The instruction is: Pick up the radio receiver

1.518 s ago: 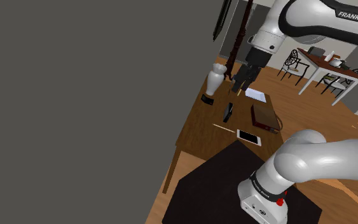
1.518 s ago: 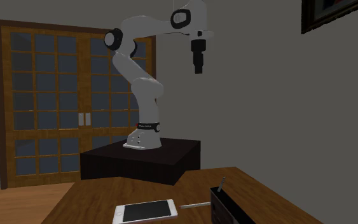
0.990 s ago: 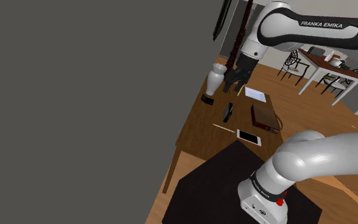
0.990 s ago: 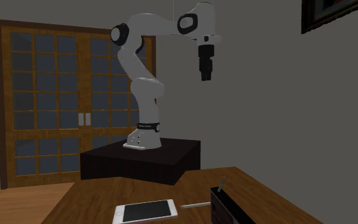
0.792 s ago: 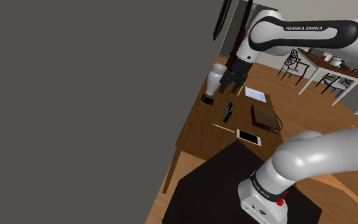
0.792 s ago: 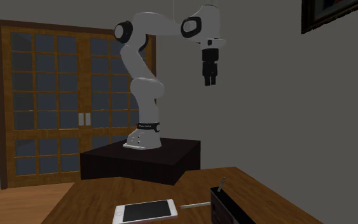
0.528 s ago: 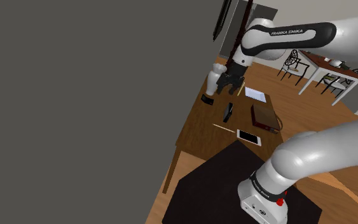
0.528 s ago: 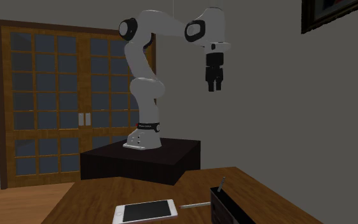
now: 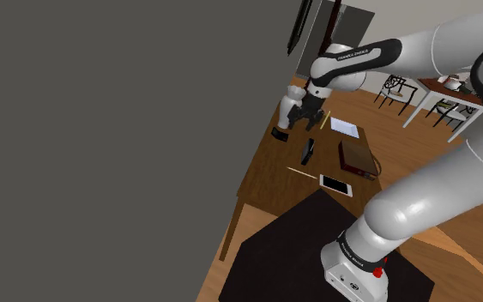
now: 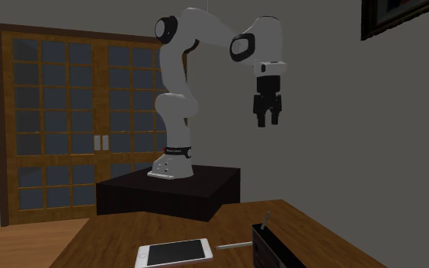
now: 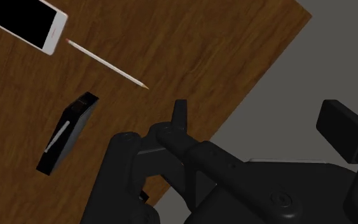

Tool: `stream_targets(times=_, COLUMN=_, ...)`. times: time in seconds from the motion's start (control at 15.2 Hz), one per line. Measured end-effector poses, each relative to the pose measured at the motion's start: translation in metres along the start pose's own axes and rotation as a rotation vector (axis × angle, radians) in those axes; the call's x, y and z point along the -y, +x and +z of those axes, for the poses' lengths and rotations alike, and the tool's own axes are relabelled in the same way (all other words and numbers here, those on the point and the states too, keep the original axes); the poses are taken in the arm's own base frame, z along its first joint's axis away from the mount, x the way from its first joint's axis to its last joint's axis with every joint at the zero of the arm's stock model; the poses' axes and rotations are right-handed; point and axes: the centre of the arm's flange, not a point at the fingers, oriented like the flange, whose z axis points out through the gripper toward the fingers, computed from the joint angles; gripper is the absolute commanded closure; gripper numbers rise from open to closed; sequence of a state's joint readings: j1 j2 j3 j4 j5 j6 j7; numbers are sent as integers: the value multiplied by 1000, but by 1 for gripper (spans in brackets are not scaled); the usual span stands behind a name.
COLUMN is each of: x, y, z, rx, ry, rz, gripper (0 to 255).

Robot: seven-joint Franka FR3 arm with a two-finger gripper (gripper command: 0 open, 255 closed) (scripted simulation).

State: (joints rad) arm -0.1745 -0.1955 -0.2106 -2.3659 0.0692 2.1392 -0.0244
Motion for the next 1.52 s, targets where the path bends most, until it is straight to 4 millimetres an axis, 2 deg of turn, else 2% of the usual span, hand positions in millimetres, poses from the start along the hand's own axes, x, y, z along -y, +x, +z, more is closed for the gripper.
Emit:
stream_targets(times=0.4, x=-44, y=48, z=39, rx=-10, ry=-19, rz=128, gripper=0)
stream_targets(times=0.59, x=-72, y=70, z=54, rx=-16, ry=-29, rz=193, gripper=0)
stream_targets(times=0.99, x=-127, y=105, z=92, rx=-26, ry=-49, rz=320, gripper=0)
stream_targets(times=1.52, x=-210, y=144, z=140, rx=-40, ry=-75, rz=491, gripper=0)
